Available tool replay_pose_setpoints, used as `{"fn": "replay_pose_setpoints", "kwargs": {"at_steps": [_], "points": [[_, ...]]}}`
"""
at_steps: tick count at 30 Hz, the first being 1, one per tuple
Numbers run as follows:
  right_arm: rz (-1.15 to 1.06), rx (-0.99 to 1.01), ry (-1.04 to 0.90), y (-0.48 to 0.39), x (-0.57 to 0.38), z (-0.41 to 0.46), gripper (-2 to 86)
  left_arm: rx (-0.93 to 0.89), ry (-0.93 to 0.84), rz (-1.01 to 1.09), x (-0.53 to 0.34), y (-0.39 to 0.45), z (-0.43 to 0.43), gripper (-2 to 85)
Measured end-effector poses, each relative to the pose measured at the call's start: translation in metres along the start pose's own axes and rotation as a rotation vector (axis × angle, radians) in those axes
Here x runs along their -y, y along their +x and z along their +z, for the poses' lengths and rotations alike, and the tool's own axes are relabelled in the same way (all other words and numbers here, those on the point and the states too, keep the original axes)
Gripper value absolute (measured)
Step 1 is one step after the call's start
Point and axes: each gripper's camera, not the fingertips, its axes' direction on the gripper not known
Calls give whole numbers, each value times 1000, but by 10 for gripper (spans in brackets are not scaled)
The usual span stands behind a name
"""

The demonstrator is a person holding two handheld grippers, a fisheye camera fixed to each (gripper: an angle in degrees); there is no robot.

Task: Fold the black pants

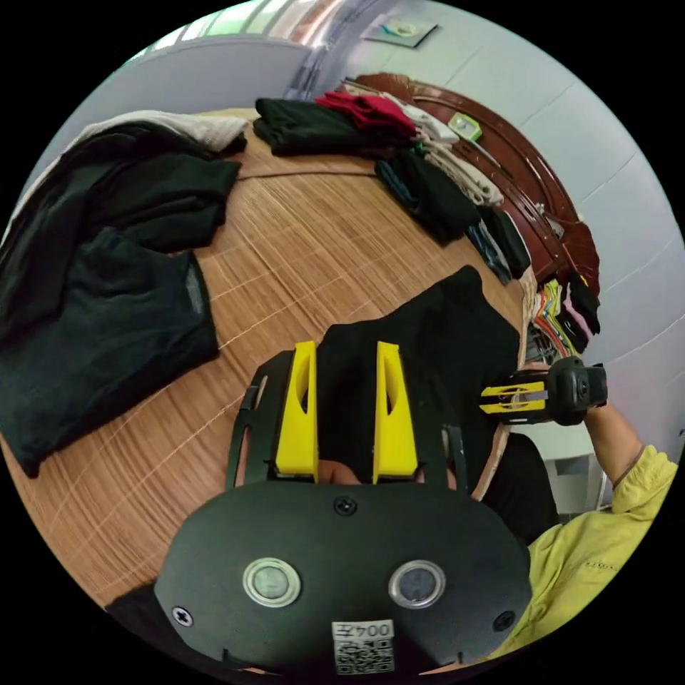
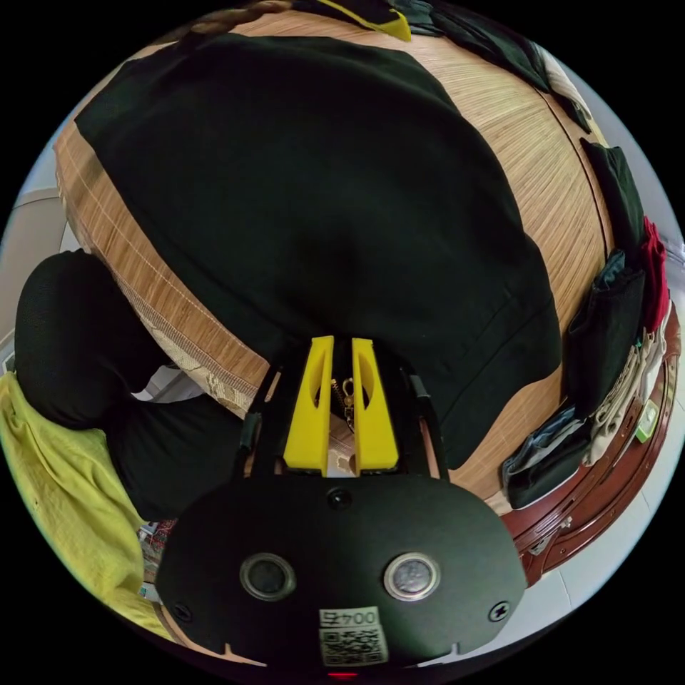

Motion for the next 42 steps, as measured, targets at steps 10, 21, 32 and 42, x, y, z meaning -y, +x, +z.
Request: {"fn": "replay_pose_setpoints", "kwargs": {"at_steps": [10,21,32,42], "points": [[33,65,72,9,-12,2,56,174,128,135,17,41,10,25],[41,52,62,9,-11,6,56,274,144,182,-23,72,63,100],[35,63,65,16,-11,13,56,-172,95,-210,47,-66,60,126],[25,92,78,26,-8,20,56,-417,-208,-524,87,-167,112,52]]}}
